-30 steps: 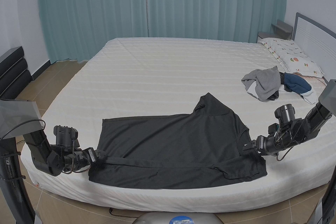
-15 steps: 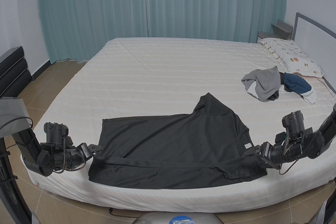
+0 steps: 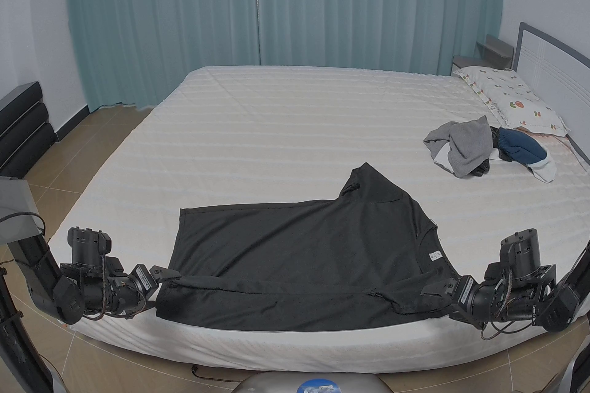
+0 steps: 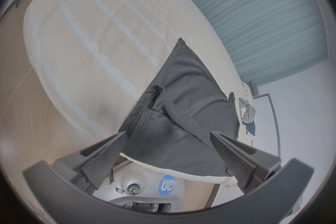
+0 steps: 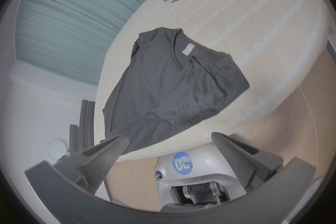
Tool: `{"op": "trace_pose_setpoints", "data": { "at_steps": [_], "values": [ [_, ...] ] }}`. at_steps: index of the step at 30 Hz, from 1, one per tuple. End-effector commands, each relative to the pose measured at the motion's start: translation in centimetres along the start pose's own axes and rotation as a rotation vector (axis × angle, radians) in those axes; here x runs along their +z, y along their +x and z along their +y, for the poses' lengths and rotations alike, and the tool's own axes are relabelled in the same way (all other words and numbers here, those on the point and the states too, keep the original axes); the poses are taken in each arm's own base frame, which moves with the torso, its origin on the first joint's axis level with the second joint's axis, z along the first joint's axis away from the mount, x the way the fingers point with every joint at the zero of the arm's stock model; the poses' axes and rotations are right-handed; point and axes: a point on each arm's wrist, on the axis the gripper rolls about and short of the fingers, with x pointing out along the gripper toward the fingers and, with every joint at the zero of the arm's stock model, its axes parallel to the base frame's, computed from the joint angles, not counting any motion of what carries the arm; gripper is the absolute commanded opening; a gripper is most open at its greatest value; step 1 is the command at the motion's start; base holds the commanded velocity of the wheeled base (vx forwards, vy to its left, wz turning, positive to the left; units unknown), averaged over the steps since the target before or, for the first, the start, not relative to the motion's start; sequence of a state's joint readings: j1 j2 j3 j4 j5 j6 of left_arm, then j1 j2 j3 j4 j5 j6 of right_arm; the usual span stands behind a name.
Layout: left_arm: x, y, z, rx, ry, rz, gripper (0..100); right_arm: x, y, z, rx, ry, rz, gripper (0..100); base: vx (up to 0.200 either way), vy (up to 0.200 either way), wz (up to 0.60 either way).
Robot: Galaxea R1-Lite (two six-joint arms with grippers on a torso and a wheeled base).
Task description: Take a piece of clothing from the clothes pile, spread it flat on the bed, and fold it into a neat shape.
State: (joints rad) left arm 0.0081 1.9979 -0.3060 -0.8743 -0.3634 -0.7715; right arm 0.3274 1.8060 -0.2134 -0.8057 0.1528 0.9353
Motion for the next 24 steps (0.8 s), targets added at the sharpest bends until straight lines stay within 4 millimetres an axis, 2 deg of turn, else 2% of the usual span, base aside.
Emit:
{"op": "trace_pose_setpoints", "data": {
  "at_steps": [1, 3, 14, 18, 24],
  "values": [
    [-0.3, 0.0, 0.2, 0.008, -0.006, 0.015, 100, -0.6, 0.5, -0.4, -0.027, 0.008, 0.031, 100, -0.200, 0.000, 0.00],
    [-0.5, 0.3, 0.5, 0.013, -0.013, 0.037, 100, -0.5, 0.9, -0.5, -0.013, 0.015, 0.018, 100, -0.200, 0.000, 0.00],
    [-0.6, 0.4, 0.7, -0.013, -0.027, 0.027, 100, 0.4, 4.1, -0.2, 0.003, 0.022, -0.128, 100, 0.000, 0.000, 0.00],
    [-0.7, 0.4, 0.7, -0.013, -0.025, 0.030, 100, 1.0, 4.3, 0.3, 0.028, 0.015, -0.152, 100, 0.000, 0.000, 0.00],
    [-0.7, 0.5, 0.8, -0.013, -0.024, 0.032, 100, 0.6, 4.6, -0.2, 0.009, 0.023, -0.134, 100, 0.000, 0.000, 0.00]
  ]
}}
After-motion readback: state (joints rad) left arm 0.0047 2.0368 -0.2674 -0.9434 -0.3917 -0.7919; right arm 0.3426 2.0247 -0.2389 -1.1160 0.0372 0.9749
